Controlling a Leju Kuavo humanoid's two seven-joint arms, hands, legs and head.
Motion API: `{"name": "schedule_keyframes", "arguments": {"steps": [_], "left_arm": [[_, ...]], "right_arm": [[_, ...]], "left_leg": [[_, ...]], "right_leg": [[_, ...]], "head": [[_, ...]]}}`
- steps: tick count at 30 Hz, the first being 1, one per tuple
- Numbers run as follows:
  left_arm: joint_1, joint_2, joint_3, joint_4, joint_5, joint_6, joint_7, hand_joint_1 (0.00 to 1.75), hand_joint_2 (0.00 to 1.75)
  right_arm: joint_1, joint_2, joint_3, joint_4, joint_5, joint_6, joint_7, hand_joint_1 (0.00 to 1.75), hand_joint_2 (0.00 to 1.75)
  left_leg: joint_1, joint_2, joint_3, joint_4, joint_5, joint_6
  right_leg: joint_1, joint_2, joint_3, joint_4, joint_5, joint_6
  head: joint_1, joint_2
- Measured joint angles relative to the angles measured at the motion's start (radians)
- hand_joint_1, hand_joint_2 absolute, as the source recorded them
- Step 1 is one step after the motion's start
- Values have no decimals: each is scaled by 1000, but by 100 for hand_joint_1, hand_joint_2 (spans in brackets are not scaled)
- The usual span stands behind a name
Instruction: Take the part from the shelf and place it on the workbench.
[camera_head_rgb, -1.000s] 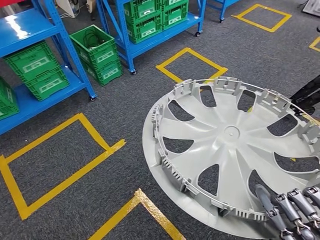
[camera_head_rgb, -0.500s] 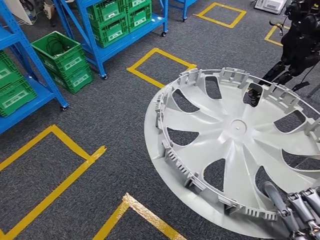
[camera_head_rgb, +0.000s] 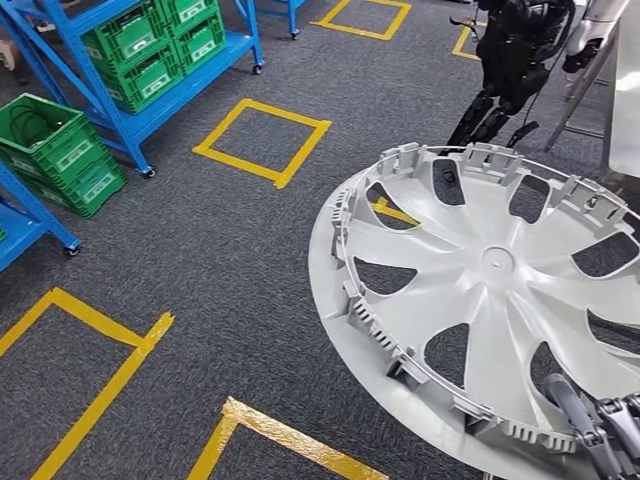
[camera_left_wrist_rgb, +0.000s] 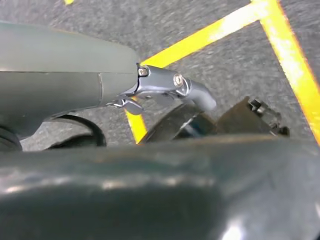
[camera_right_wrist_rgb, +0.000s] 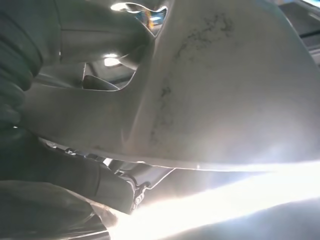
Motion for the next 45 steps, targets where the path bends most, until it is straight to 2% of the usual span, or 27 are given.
{"name": "schedule_keyframes", "arguments": {"steps": [1,3,5,6,8,10,12,13,15,17,18,20,21,23,25,26,28,30,32,33,34,35,37,39,41,43,45], "left_arm": [[1,-1,-2,0,-1,-1,1,0,0],[3,-2,-5,0,-1,-2,3,0,0],[4,-3,-9,0,-1,-3,3,0,0],[3,-4,-10,0,-1,-3,3,0,0],[3,-4,-13,0,-1,-3,3,0,0],[2,-3,-16,0,0,-3,3,0,0],[1,-3,-18,0,0,-2,4,0,0],[1,-4,-19,0,0,-1,4,0,0],[0,-4,-19,0,1,0,4,0,0],[4,-4,-19,0,2,2,4,0,0],[6,-4,-20,0,3,2,4,0,0],[8,-4,-21,0,6,2,4,0,0],[8,-4,-21,0,7,2,4,0,0],[7,-4,-21,0,8,2,4,0,0],[7,-3,-21,0,9,2,4,0,0],[6,-3,-21,0,9,1,4,0,0],[3,-4,-21,0,9,0,4,0,0],[0,-5,-22,0,9,0,4,0,0],[-1,-5,-23,0,8,-2,3,0,0],[-1,-6,-23,0,8,-3,3,0,0],[0,-6,-24,0,8,-4,3,0,0],[-1,-6,-24,0,8,-4,3,0,0],[-2,-6,-24,0,7,-4,3,0,0],[-3,-5,-24,0,5,-5,3,0,0],[-4,-4,-25,1,2,-9,3,0,0],[-7,-4,-25,1,0,-12,3,0,0],[-10,-4,-25,1,-1,-15,3,0,0]], "right_arm": [[2,0,-2,-2,0,0,1,175,175],[4,0,-6,-3,0,0,2,175,175],[6,0,-9,-3,0,0,4,175,175],[7,0,-10,-3,1,0,4,175,175],[7,0,-11,-3,0,0,7,175,175],[7,0,-11,-3,0,0,9,175,175],[9,0,-11,-4,0,0,13,175,175],[11,0,-12,-4,0,0,16,175,175],[14,0,-13,-5,0,-1,20,175,175],[12,0,-14,-6,0,-1,22,175,175],[12,0,-14,-6,0,-1,23,175,175],[14,0,-14,-6,0,-1,23,175,175],[15,0,-15,-6,0,-1,23,175,175],[15,0,-16,-6,0,-1,22,175,175],[15,0,-17,-6,0,-1,20,175,175],[15,0,-18,-7,0,-1,18,175,175],[18,0,-21,-8,0,-1,15,175,175],[19,0,-25,-12,0,-1,14,175,175],[19,0,-27,-14,0,-1,12,175,175],[19,1,-29,-14,0,-1,11,175,175],[19,1,-30,-14,0,-1,11,175,175],[20,1,-32,-14,0,-1,10,175,175],[22,2,-35,-14,1,-1,8,175,175],[22,3,-38,-14,0,-1,8,175,175],[25,4,-41,-15,0,-1,8,175,175],[30,4,-42,-17,0,-1,8,175,175],[34,4,-43,-18,0,-1,8,175,175]], "left_leg": [[2,-28,-24,59,-33,-2],[4,-50,-84,192,-88,-4],[4,-53,-102,221,-73,-3],[4,-57,-84,178,-39,-2],[7,-93,-29,46,32,4],[10,-127,4,-36,55,8],[6,-120,7,-49,51,15],[6,-109,7,-52,53,21],[7,-85,8,-59,59,32],[6,-61,8,-61,61,37],[4,-47,7,-61,60,39],[2,-20,7,-61,59,40],[2,-7,7,-61,58,39],[0,15,11,-60,55,35],[-5,34,15,-59,50,26],[-7,43,16,-58,49,22],[-6,58,20,-58,46,13],[-2,28,12,-25,17,4],[2,-26,-35,87,-47,-1],[2,-41,-67,158,-78,-1],[3,-48,-93,210,-92,-1],[2,-51,-105,230,-87,0],[3,-62,-76,155,-22,5],[5,-107,-21,22,42,12],[5,-136,4,-43,56,16],[4,-118,6,-54,56,22],[5,-93,9,-66,63,33]], "right_leg": [[0,11,-1,0,1,-4],[0,36,-2,0,2,-7],[1,63,-1,1,3,-7],[1,77,1,2,3,-7],[2,103,0,7,2,-4],[1,128,-10,14,3,6],[-4,150,-22,16,9,19],[-6,151,-29,19,8,25],[-6,111,-56,61,-20,33],[-5,55,-110,172,-80,39],[-6,41,-138,233,-105,42],[-7,28,-158,283,-111,45],[-7,21,-138,251,-88,45],[-4,-15,-61,117,-34,42],[2,-43,-7,26,-14,33],[5,-45,-2,16,-17,28],[4,-21,-4,13,-11,15],[1,-1,-2,7,-5,3],[0,20,-1,4,-2,-5],[1,32,-2,5,-1,-8],[2,45,-2,5,-1,-9],[3,59,-1,6,-1,-10],[4,88,2,7,-1,-9],[4,114,1,11,-1,-6],[1,139,-8,14,2,5],[-3,160,-21,14,7,19],[-2,128,-41,39,-11,28]], "head": [[-1,0],[-1,0],[-1,0],[-1,0],[-1,0],[0,0],[0,0],[0,0],[3,0],[6,0],[7,0],[6,0],[6,0],[7,0],[5,0],[4,0],[3,0],[0,0],[-6,0],[-7,0],[-8,0],[-7,0],[-8,0],[-7,0],[-7,0],[-7,0],[-4,0]]}}
